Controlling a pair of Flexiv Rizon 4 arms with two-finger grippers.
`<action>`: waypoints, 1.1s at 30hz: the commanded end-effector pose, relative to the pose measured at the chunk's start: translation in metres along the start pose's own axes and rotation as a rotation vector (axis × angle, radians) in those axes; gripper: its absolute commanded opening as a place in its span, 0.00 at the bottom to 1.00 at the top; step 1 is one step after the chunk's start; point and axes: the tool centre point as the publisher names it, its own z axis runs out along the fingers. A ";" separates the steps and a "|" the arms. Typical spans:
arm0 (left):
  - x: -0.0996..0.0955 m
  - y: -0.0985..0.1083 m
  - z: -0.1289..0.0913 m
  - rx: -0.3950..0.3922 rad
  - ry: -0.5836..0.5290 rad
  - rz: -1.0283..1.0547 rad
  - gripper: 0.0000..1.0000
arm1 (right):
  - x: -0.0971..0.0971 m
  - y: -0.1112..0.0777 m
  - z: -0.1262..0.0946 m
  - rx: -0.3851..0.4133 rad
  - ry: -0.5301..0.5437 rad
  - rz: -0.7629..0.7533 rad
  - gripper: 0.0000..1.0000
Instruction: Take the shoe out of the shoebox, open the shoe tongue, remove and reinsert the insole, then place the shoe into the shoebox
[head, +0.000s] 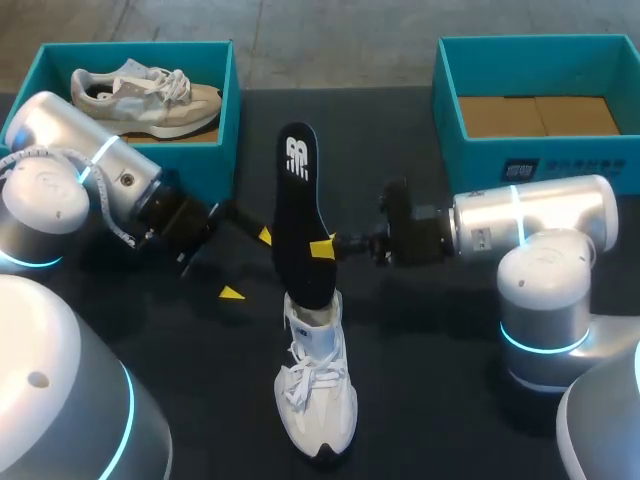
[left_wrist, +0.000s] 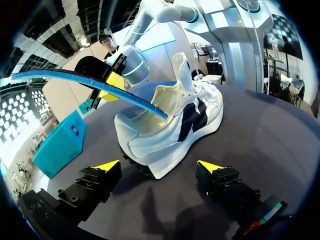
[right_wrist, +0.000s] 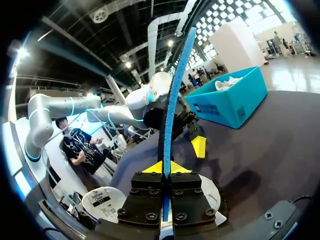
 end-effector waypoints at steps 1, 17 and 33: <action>0.000 0.000 0.000 -0.001 0.002 0.001 1.00 | 0.000 -0.003 0.001 -0.004 -0.008 0.003 0.00; 0.000 0.000 0.000 -0.001 0.002 0.001 1.00 | -0.004 -0.008 0.001 -0.034 -0.019 0.021 0.00; 0.000 0.000 0.000 -0.001 0.002 0.001 1.00 | -0.004 -0.014 0.002 -0.051 -0.017 0.008 0.00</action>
